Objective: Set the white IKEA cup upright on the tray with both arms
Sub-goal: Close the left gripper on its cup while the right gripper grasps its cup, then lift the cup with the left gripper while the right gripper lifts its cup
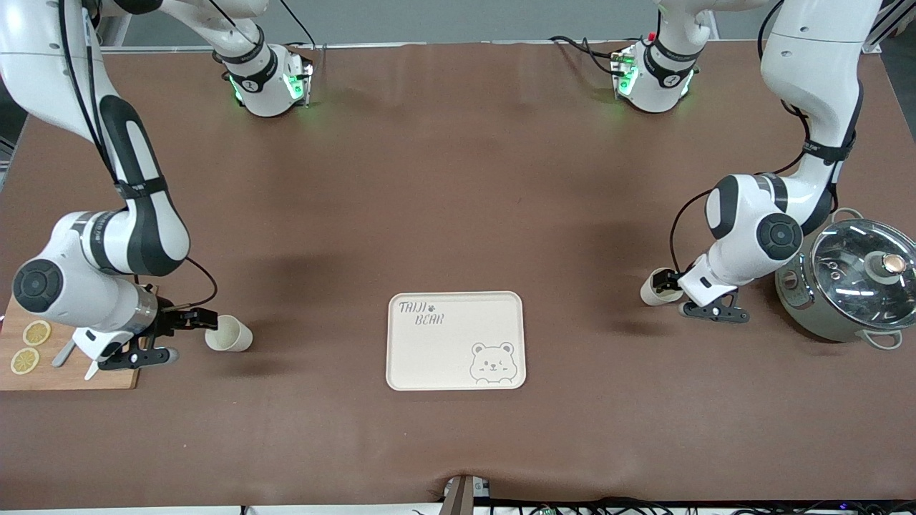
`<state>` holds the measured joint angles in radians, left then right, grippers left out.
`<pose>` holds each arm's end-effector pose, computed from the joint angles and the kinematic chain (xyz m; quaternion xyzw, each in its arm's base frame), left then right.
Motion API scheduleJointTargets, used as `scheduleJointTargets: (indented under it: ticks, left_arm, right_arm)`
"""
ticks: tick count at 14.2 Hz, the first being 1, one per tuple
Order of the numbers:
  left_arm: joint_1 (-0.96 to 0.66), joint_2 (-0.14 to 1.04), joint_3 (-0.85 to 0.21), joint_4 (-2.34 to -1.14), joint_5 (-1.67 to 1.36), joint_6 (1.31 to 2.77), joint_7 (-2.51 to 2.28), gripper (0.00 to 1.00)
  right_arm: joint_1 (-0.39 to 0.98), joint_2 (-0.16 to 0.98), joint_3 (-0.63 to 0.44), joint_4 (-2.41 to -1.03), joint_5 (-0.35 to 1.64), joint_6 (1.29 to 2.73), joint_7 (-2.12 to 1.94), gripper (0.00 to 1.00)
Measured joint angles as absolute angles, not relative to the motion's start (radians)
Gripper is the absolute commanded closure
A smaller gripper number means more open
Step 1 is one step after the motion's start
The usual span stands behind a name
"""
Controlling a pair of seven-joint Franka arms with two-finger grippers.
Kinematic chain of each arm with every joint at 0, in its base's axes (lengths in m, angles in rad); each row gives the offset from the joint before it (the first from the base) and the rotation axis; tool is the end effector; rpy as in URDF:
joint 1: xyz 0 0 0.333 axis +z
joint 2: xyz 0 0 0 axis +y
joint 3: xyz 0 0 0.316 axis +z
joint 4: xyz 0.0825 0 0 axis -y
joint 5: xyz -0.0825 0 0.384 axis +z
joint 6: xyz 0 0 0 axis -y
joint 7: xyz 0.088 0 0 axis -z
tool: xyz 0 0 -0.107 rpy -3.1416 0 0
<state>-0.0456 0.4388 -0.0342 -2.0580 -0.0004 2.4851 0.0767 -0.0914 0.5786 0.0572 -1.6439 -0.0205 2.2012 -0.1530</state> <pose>0.5906 -0.0470 0.2188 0.9970 -0.0764 -0.0057 0.0074 0.6824 -0.0286 0.2768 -0.9981 -0.0610 0.0094 0.0084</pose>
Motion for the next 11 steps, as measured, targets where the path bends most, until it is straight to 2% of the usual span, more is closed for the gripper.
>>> scheduleJointTargets:
  ticks: [6, 7, 8, 11]
  left_arm:
    - [-0.046, 0.456, -0.034, -2.058, 0.0, 2.51, 0.078, 0.0]
    - [-0.046, 0.462, -0.035, -2.058, 0.0, 2.518, 0.078, 0.36]
    - [-0.047, 0.467, -0.035, -2.058, 0.0, 2.523, 0.076, 0.99]
    - [-0.05, 0.472, -0.035, -2.058, 0.0, 2.528, 0.07, 1.0]
  right_arm:
    - [-0.091, 0.621, 0.057, -1.641, -0.049, 2.248, -0.156, 0.0]
    - [-0.091, 0.63, 0.057, -1.641, -0.049, 2.261, -0.157, 0.0]
    - [-0.091, 0.64, 0.057, -1.641, -0.049, 2.277, -0.157, 0.0]
    - [-0.091, 0.662, 0.057, -1.641, -0.05, 2.315, -0.159, 0.0]
